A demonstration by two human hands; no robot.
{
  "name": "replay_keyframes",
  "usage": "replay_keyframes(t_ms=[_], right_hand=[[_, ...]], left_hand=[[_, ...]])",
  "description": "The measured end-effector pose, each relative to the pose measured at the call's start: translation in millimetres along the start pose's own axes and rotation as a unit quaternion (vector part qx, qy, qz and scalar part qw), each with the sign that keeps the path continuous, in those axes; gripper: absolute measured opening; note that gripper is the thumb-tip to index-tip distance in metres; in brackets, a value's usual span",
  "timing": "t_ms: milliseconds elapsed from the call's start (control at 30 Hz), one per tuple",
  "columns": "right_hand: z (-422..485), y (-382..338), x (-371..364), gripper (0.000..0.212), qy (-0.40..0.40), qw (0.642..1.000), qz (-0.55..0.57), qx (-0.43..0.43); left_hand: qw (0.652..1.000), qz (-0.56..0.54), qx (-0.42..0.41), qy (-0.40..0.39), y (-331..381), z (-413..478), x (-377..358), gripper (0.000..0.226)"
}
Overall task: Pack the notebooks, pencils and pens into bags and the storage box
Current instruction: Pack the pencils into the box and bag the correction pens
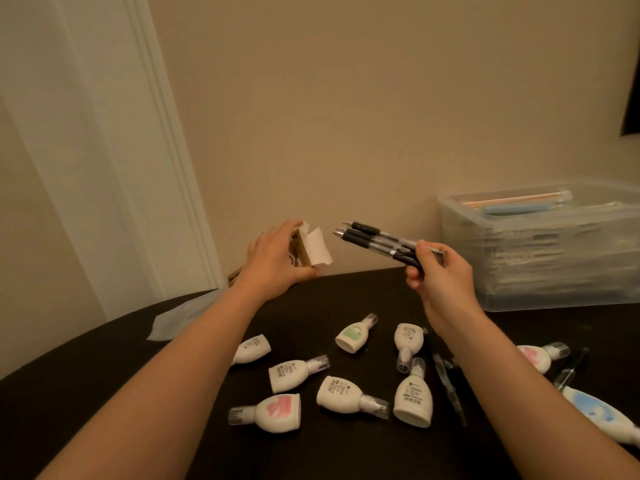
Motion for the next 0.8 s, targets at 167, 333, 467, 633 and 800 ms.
replay_keyframes(t_ms=[167,333,467,633,800], right_hand=[[-26,-31,-21,0.009,-0.085,0.994,0.053,0.033],[-61,-41,-34,0.008,-0.137,0.984,-0.082,0.082],[-85,-52,-32,0.007,-0.143,0.966,-0.156,0.147],[-105,-53,-33,0.007,-0.155,0.936,-0.247,0.197],[-120,-36,-35,0.003,-0.204,0.901,-0.328,0.196]], left_hand=[[0.999,-0.013,0.022,0.022,21,-32,35,0.089],[0.999,-0.027,0.04,-0.002,40,-80,48,0.091],[0.997,-0.05,0.054,0.022,50,-112,52,0.093],[0.993,-0.09,0.041,0.069,54,-142,50,0.093],[0.995,-0.046,0.003,0.089,56,-159,53,0.093]])
Point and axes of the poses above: each hand's wrist, its own z-axis towards the middle knuckle, its own x-axis out of the back of the hand, y = z × x, the point moved 5 cm from there along z, towards the middle knuckle, and after that the axes turned 6 degrees about -x, right-handed, at the moved point
